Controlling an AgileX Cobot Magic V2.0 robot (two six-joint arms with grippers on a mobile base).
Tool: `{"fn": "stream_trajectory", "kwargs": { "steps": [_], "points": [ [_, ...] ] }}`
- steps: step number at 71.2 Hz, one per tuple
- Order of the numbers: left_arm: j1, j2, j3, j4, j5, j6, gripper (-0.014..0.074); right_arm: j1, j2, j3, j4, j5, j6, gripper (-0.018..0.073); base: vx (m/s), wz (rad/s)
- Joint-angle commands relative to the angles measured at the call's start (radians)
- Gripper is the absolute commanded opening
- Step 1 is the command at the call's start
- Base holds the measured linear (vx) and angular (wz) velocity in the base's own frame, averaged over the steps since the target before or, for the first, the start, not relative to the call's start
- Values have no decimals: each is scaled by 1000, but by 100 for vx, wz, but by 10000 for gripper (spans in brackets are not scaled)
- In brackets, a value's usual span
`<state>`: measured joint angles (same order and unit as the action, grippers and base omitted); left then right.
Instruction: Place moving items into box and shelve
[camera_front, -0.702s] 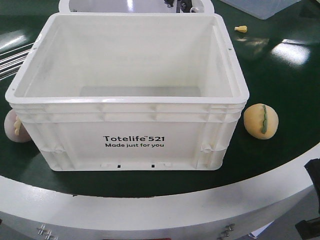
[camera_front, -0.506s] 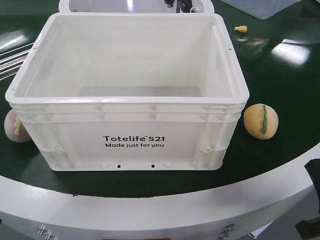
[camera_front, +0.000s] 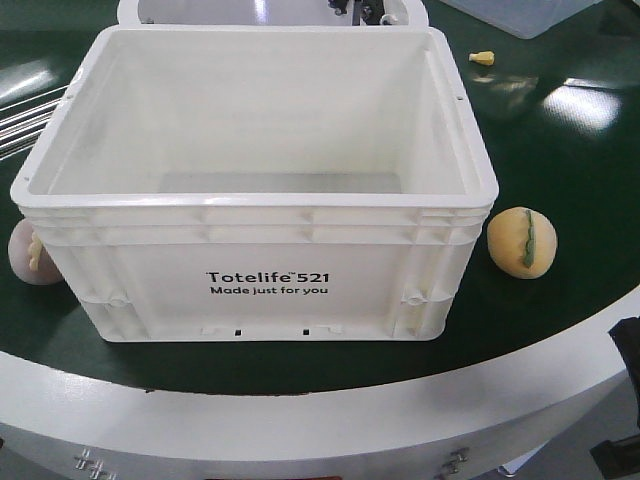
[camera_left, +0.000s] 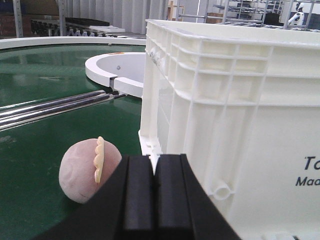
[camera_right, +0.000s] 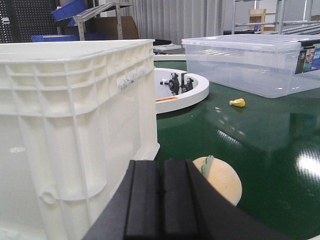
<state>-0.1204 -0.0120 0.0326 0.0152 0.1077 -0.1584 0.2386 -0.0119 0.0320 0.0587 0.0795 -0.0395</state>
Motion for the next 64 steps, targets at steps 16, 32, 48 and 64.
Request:
{"fn": "stream_trajectory", "kwargs": {
  "steps": [16,32,48,64],
  "points": [
    [-5,-6,11,-4,-91,-2,-27,-4,-6,2,-9,-86,-1,-15,0,0],
    [-5,-6,10,71,-114,67,-27,-4,-6,2,-9,-91,-1,-15,0,0],
    [-5,-6,9,103,-183,92,-27,-4,-6,1,-9,-136,-49,-15,0,0],
    [-5,17,-132,102,-117,95,-27,-4,23,-90,-8,-150,-68,-15,0,0]
  ]
}}
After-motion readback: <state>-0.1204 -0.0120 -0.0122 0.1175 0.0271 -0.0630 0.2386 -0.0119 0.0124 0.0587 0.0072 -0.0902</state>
